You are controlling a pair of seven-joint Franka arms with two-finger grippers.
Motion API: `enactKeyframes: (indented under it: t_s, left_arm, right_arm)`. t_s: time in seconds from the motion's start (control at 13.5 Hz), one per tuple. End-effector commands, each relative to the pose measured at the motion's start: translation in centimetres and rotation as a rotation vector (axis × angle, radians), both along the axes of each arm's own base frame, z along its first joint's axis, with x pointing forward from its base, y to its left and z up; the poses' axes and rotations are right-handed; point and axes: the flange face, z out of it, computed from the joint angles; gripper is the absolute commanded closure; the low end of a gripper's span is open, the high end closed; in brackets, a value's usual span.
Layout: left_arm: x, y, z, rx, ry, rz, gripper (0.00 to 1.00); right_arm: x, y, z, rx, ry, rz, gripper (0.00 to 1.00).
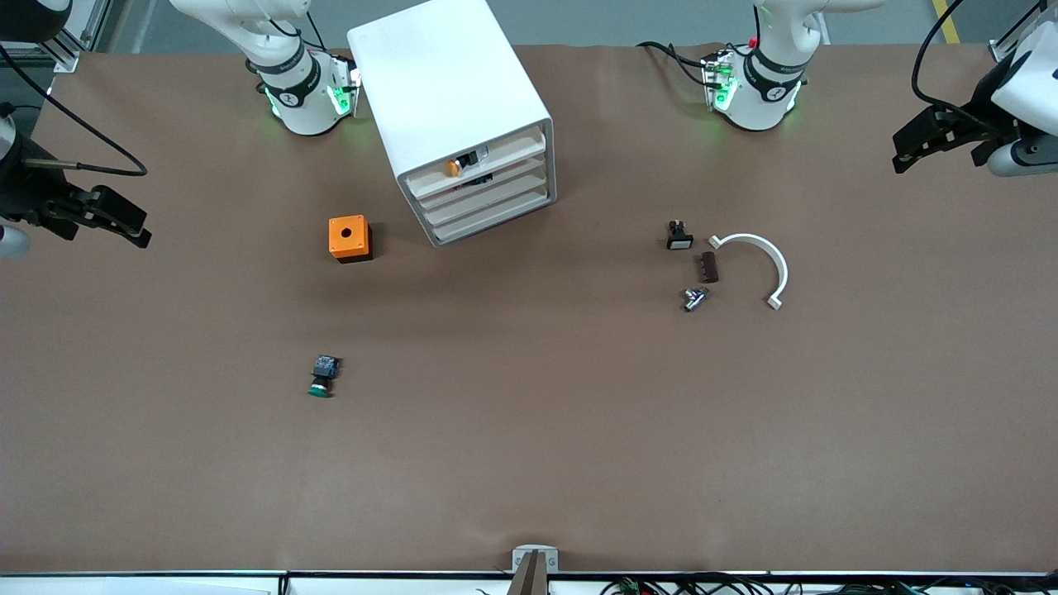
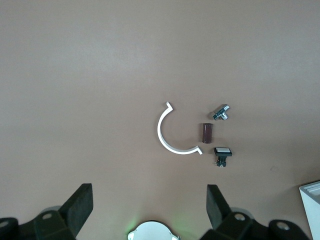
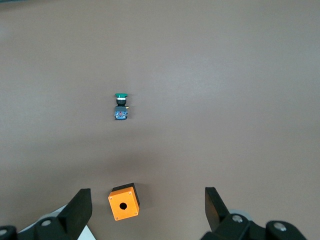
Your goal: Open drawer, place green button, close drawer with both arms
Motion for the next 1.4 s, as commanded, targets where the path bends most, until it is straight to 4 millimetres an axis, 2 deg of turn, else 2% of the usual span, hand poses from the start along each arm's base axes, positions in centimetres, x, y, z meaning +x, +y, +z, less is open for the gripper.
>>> enactKeyframes:
  t_s: [0.0, 0.15, 0.22, 0.37, 0.44, 0.52, 0.59, 0.81, 0.96, 1.18, 1.26, 1.33]
  left_arm:
    - [0.1, 0.1, 0.4, 0.019, 0.007, -0.017, 0.0]
    - [0.6, -0.3, 0.1, 0.004, 0.011, -0.004, 0.0]
    - [1.5, -0.6, 0.6, 0.003, -0.003, -0.01, 0.0]
    - [4.7, -1.5, -0.9, 0.005, 0.013, -0.025, 0.0]
    - [6.1, -1.8, -2.7, 0.004, 0.044, -0.029, 0.0]
    - [7.7, -2.5, -5.5, -0.003, 0.089, -0.036, 0.0]
    - [8.8, -4.1, -7.4, 0.001, 0.104, -0.03, 0.0]
    - [12.4, -7.2, -14.1, 0.012, 0.108, 0.123, 0.0]
    - [14.0, -9.6, -18.9, 0.02, 0.119, 0.209, 0.0]
    - [15.0, -14.3, -24.2, 0.015, 0.118, 0.372, 0.0]
    - [14.8, -16.3, -25.8, 0.001, 0.133, 0.428, 0.0]
    - [14.5, -18.2, -27.7, -0.01, 0.161, 0.514, 0.0]
  right_arm:
    - [-0.4, -0.3, 0.4, -0.001, -0.003, 0.006, 0.0]
    - [-0.4, -0.2, 0.4, 0.0, -0.003, 0.007, 0.0]
    - [-0.4, -0.2, 0.4, -0.001, -0.003, 0.007, 0.0]
    - [-0.4, -0.2, 0.4, -0.001, -0.003, 0.007, 0.0]
    - [-0.4, -0.2, 0.4, -0.001, -0.003, 0.007, 0.0]
    - [-0.4, -0.1, 0.4, -0.001, -0.005, 0.009, 0.0]
    - [-0.4, -0.1, 0.4, -0.001, -0.008, 0.009, 0.0]
    - [0.3, -0.1, 0.2, 0.004, -0.026, 0.008, 0.0]
    - [1.4, 1.0, -0.4, 0.008, -0.064, 0.029, 0.0]
    - [3.3, 3.8, -3.8, 0.029, -0.032, 0.08, 0.0]
    - [4.2, 4.7, -5.2, 0.049, -0.035, 0.092, 0.0]
    - [5.2, 5.3, -7.5, 0.057, -0.003, 0.098, 0.0]
